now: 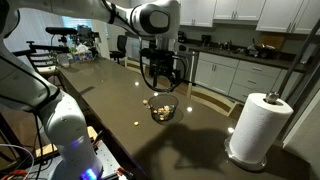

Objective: Move the basket to the right

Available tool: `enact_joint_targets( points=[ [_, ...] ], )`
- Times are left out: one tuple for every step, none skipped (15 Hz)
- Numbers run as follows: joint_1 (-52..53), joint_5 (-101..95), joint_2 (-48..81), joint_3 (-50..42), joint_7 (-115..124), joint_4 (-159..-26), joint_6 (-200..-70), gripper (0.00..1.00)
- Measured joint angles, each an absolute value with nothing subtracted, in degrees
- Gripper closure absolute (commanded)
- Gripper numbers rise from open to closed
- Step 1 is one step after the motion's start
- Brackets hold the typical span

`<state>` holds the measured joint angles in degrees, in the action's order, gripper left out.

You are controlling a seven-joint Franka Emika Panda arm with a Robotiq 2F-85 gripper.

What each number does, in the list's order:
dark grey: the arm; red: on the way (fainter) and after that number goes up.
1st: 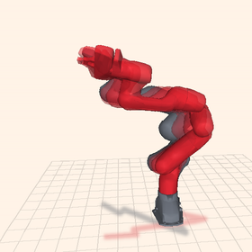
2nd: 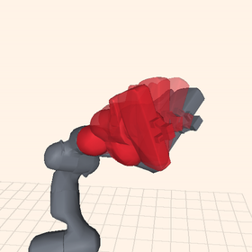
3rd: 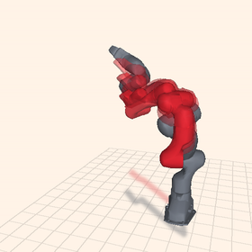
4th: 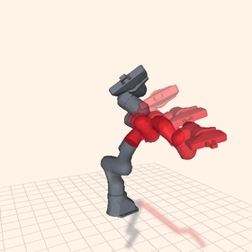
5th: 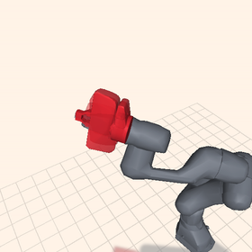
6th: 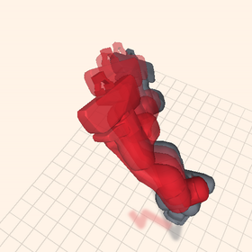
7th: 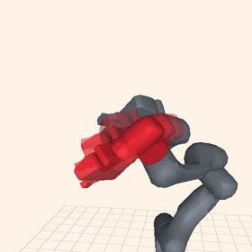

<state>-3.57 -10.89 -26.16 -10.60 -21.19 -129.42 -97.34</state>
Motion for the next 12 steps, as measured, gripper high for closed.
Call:
enact_joint_targets(
  points=[
    [-3.57, -10.89, -26.16, -10.6, -21.19, -129.42, -97.34, 0.0],
    [-3.57, -10.89, -26.16, -10.6, -21.19, -129.42, -97.34, 0.0],
    [-3.57, -10.89, -26.16, -10.6, -21.19, -129.42, -97.34, 0.0],
    [-3.57, -10.89, -26.16, -10.6, -21.19, -129.42, -97.34, 0.0],
    [-3.57, -10.89, -26.16, -10.6, -21.19, -129.42, -97.34, 0.0],
    [-3.57, -10.89, -26.16, -10.6, -21.19, -129.42, -97.34, 0.0],
    [-3.57, -10.89, -26.16, -10.6, -21.19, -129.42, -97.34, 0.0],
    [-3.57, -10.89, -26.16, -10.6, -21.19, -129.42, -97.34, 0.0],
    [-3.57, -10.88, -26.16, -10.6, -21.19, -129.43, -97.34, 0.0],
    [-3.55, -10.74, -26.14, -10.6, -21.19, -129.48, -97.44, 0.0],
    [-3.46, -10.58, -26.07, -10.6, -21.19, -129.58, -97.58, 0.0],
    [-3.3, -10.39, -25.91, -10.6, -21.19, -129.71, -97.9, 0.0]
  ],
)
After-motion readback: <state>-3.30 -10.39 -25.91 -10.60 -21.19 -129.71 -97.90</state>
